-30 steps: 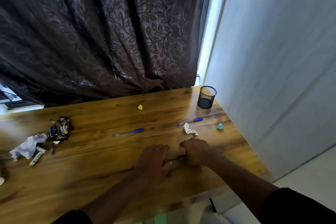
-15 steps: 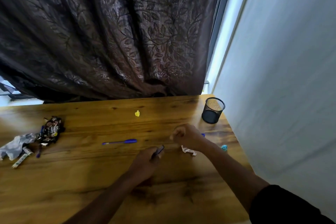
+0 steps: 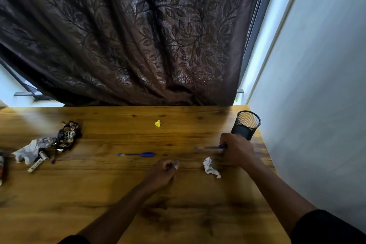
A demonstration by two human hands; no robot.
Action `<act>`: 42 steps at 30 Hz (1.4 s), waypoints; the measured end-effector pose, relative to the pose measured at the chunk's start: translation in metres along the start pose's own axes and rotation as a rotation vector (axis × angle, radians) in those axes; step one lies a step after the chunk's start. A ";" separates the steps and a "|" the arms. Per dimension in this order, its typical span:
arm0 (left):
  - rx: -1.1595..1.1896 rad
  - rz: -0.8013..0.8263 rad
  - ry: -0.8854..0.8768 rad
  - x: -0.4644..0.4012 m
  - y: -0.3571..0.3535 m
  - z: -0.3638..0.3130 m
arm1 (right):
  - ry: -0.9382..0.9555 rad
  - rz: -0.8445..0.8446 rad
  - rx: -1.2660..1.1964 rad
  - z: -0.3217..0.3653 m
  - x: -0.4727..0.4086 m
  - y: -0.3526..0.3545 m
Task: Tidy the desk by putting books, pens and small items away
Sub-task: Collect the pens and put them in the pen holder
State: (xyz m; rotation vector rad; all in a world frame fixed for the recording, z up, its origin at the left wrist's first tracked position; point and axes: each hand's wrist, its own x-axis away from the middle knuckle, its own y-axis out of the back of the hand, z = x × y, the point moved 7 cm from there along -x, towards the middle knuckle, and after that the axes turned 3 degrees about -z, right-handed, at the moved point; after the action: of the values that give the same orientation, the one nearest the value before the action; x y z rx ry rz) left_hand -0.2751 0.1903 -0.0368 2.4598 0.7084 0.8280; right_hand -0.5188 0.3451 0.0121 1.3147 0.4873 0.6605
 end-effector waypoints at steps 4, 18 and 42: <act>0.284 0.024 0.069 0.002 0.013 0.001 | 0.075 -0.011 -0.345 0.019 -0.011 0.025; 0.856 0.073 0.255 0.004 0.058 0.018 | 0.117 0.415 -0.891 0.188 0.014 -0.018; 0.787 -0.103 0.266 0.003 0.198 0.159 | 0.206 0.007 -0.191 0.309 -0.011 -0.092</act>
State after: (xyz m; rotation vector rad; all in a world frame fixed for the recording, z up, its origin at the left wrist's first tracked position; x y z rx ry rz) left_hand -0.1057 0.0004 -0.0408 2.9628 1.4765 0.9781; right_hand -0.3051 0.1059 -0.0166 1.0745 0.5713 0.8325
